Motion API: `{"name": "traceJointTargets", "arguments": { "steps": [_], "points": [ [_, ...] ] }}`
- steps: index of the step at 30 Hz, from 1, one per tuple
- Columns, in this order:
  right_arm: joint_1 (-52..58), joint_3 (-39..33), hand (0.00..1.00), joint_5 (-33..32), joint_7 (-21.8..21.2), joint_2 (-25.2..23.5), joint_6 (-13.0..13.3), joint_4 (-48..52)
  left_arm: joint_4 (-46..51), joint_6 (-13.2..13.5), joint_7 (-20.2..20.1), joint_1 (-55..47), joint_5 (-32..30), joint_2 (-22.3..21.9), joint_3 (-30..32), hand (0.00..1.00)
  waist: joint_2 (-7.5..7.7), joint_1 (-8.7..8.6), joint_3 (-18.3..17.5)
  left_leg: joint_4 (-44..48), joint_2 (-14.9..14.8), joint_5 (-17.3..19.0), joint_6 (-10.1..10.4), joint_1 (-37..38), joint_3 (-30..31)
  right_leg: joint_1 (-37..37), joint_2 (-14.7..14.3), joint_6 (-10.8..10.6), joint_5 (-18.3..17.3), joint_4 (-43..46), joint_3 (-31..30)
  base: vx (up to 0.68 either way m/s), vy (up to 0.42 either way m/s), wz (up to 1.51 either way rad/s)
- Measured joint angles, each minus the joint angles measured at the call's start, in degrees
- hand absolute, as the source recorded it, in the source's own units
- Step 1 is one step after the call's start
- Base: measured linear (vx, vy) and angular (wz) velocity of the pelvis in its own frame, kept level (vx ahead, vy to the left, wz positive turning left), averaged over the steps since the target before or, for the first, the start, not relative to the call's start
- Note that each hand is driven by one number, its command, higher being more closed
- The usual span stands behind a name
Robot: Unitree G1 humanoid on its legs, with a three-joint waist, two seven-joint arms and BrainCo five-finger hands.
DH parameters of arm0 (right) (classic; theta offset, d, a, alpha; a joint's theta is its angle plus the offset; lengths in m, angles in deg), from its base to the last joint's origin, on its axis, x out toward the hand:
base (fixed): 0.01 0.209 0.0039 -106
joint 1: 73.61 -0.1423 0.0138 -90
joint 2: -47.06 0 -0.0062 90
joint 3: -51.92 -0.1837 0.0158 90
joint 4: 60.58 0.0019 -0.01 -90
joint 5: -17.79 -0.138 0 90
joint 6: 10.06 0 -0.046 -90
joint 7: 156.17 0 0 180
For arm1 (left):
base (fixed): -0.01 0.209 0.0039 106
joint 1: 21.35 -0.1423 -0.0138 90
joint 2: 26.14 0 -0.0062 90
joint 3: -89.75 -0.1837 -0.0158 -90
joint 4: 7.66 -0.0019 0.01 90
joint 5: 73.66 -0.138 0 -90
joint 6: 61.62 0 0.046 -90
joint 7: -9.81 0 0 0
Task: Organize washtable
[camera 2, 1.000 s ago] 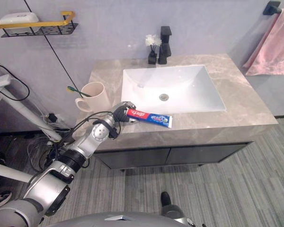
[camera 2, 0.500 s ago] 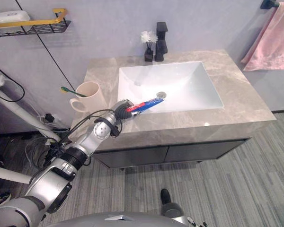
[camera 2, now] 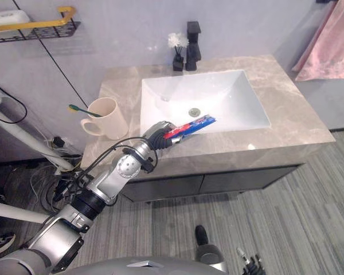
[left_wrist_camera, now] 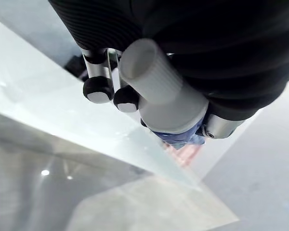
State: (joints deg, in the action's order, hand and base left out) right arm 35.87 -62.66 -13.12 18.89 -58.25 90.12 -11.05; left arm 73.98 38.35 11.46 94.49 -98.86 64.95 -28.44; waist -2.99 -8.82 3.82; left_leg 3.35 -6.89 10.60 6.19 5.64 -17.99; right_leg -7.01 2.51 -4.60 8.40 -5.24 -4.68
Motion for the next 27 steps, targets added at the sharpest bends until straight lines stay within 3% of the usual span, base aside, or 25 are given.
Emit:
{"name": "traceJointTargets", "arguments": {
  "steps": [3, 10, 15, 21, 23, 27],
  "points": [
    [1.2, -3.3, 0.0, -1.8, 0.7, -1.8, 1.1, 15.8, 6.1, 1.5, 0.1, -0.8, 0.0, -1.9, 0.1, 1.0, 0.01, -0.27, 0.0, 0.0, 0.2, 0.0, 0.0, -0.2, -2.2, -1.3, -0.4, 0.0, 0.5, 0.0, -2.4, 0.0, -0.001, -0.37],
    [-0.6, -9.2, 0.0, -1.9, 2.5, -4.0, 6.4, 47.7, 18.5, 4.5, 0.2, -3.2, -0.1, -5.9, 2.6, 1.0, -0.05, 0.08, -0.1, 0.4, 0.4, 0.4, -0.5, 0.8, -4.0, -0.9, -1.2, -0.2, 1.2, 0.0, -4.3, -0.03, -0.014, -0.17],
    [-1.9, -4.8, 0.0, -1.6, 2.8, -3.3, 9.6, 64.4, 23.3, 5.8, 1.2, -4.1, -0.1, -5.7, 4.5, 1.0, 0.16, 1.75, -0.3, 1.5, 0.3, 0.5, -0.6, -0.9, -2.0, -0.8, -0.4, -0.5, 1.0, 0.0, -2.6, -0.06, -0.003, 0.17],
    [-5.0, 11.3, 0.0, -4.4, -0.7, 4.2, 9.1, 67.9, 26.6, 6.5, 2.2, -7.3, -0.1, -5.1, 6.0, 1.0, 0.23, 3.94, -0.8, 2.0, 0.4, 0.3, -0.6, -1.6, 0.7, 0.1, 0.2, -0.3, 1.1, 0.0, -0.3, -0.02, -0.002, 0.23],
    [-6.3, 15.8, 0.0, -8.6, -2.9, 7.2, 8.8, 67.7, 26.4, 6.5, 2.3, -8.4, -0.1, -4.4, 5.9, 1.0, 0.33, 4.49, -1.6, 2.5, 0.5, 0.2, -0.7, -2.5, 2.0, 0.1, 0.6, -0.2, 1.2, 0.0, 1.0, 0.02, 0.005, 0.29],
    [-10.2, 21.6, 0.0, -14.5, -5.5, 11.9, 5.3, 66.5, 25.7, 6.3, 2.3, -8.4, -0.1, -2.7, 5.8, 1.0, 1.23, 5.15, -2.6, 3.1, 0.7, 0.0, -0.9, -3.1, 3.6, 0.4, 1.1, -0.2, 1.2, 0.0, 2.4, 0.02, 0.007, 0.24]
  ]
}}
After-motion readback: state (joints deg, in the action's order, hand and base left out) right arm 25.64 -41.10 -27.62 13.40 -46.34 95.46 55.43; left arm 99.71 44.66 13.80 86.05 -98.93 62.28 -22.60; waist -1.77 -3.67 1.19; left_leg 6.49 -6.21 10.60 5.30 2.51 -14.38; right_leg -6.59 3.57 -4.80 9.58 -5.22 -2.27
